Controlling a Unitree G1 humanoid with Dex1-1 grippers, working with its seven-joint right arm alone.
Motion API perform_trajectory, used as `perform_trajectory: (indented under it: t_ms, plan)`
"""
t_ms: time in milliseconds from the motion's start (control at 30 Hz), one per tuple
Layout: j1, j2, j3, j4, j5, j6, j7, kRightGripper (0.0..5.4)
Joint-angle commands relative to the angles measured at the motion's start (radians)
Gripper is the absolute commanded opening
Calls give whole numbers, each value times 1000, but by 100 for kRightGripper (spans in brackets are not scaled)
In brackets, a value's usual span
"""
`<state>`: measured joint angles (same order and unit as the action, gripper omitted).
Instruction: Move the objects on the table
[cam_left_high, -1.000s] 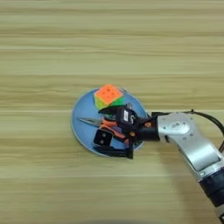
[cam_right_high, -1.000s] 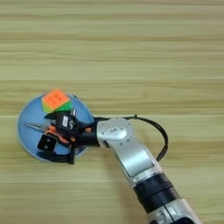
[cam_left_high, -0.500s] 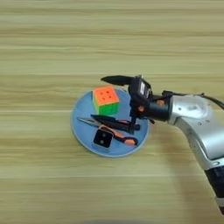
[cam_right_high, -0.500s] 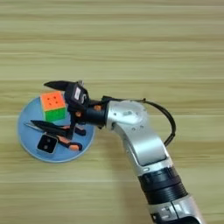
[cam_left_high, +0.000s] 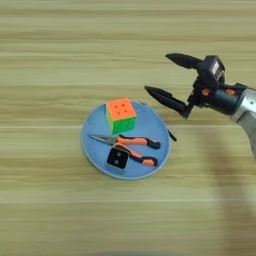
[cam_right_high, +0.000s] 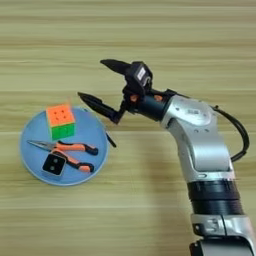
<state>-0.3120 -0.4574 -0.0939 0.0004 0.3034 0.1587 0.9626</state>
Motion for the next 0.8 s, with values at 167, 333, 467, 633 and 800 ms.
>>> perform_trajectory:
  t_ms: [167,333,467,633,800]
  plan:
    - [-108,-68,-66,143,-44,-110,-72,536]
    - [-121,-66,-32,231,-137,-200,-126,536]
    - [-124,-57,-13,270,-177,-235,-150,536]
    - [-121,-46,32,335,-268,-304,-217,536]
    - [-117,-34,76,389,-348,-375,-276,536]
